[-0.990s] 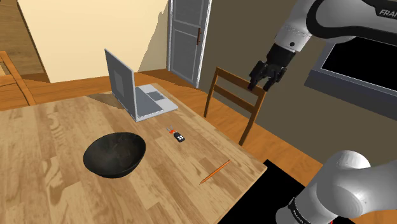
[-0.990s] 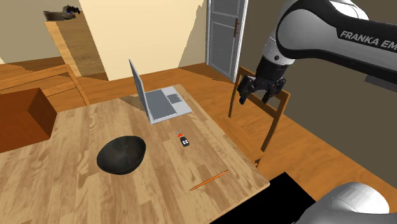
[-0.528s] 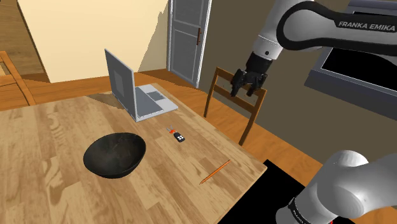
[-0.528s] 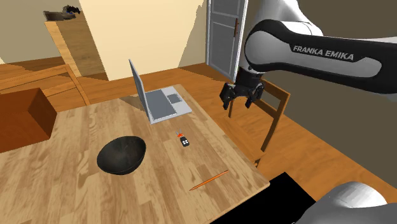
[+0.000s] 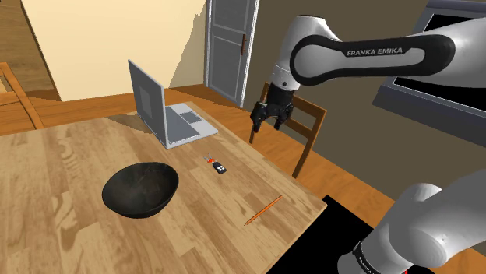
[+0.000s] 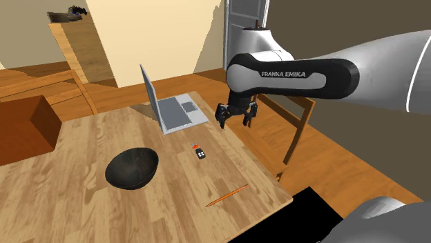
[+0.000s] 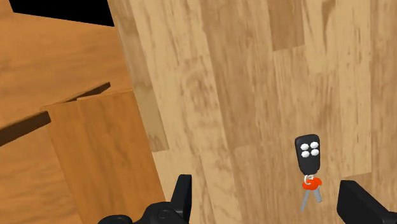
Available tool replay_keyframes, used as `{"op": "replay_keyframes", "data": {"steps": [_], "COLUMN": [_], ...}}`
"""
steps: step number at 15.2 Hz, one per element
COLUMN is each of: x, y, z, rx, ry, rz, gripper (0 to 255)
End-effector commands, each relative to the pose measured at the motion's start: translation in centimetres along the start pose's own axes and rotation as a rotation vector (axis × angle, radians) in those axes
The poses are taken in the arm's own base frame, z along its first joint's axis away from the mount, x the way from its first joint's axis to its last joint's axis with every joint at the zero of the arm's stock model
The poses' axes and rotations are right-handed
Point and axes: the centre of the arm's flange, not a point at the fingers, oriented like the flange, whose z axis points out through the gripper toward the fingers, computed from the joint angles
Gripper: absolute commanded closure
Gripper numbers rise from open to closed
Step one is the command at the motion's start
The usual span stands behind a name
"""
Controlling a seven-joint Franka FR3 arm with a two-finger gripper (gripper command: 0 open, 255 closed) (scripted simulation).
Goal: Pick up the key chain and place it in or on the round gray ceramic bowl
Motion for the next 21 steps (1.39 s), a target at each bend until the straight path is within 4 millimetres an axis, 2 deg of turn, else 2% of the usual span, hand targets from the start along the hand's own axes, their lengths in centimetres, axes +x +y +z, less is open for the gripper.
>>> {"op": "replay_keyframes", "data": {"steps": [1,16,21], "x": [1.3,10.0,9.9], "y": [-1.7,-12.7,-12.5], "z": [1.9,17.5,19.6], "rx": [-0.009,-0.081,-0.081], "ry": [-0.010,-0.087,-0.087], "rz": [-0.001,-0.011,-0.011], "gripper": [0,0,0]}}
